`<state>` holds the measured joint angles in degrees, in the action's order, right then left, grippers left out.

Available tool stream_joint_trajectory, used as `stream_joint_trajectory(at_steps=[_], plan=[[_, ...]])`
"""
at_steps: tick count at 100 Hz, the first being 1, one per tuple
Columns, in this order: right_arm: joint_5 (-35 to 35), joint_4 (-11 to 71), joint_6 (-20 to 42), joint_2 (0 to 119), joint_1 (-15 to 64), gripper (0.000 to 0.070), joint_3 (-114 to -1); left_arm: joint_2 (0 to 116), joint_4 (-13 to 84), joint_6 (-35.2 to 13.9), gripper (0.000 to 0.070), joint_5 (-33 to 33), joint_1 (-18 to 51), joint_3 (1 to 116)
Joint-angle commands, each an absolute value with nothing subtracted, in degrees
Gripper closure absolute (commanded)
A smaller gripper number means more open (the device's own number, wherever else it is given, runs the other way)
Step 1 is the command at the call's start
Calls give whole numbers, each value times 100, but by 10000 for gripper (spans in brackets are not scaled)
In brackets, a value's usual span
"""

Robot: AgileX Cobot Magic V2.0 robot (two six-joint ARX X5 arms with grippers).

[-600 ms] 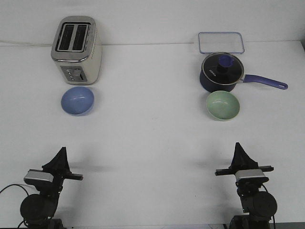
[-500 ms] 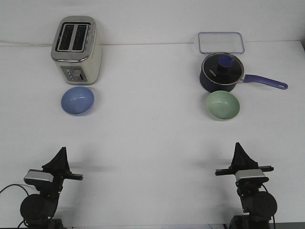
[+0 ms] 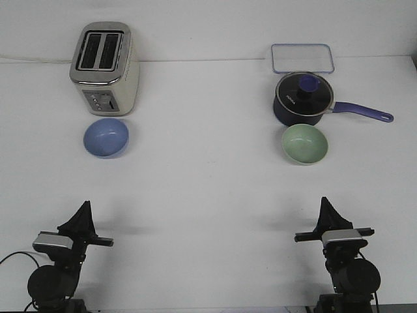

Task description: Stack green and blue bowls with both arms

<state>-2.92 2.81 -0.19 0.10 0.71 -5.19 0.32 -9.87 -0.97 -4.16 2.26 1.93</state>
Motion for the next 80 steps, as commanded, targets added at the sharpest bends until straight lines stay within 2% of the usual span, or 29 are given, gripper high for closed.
stream_joint_trajectory(at_steps=[1, 23, 32, 58, 80], plan=[[-290, 364, 3, 10, 80, 697, -744, 19, -1055, -108, 688, -388, 222, 80], [-281, 655, 331, 134, 80, 697, -1439, 19, -1055, -106, 688, -386, 222, 80], [-270, 1013, 340, 381, 80, 697, -1894, 19, -1055, -106, 688, -388, 222, 80], [-108, 2635, 274, 1625, 80, 697, -3642, 19, -1055, -106, 688, -386, 222, 80], [193, 4460, 303, 2961, 78, 697, -5260, 19, -1055, -106, 688, -386, 222, 80]])
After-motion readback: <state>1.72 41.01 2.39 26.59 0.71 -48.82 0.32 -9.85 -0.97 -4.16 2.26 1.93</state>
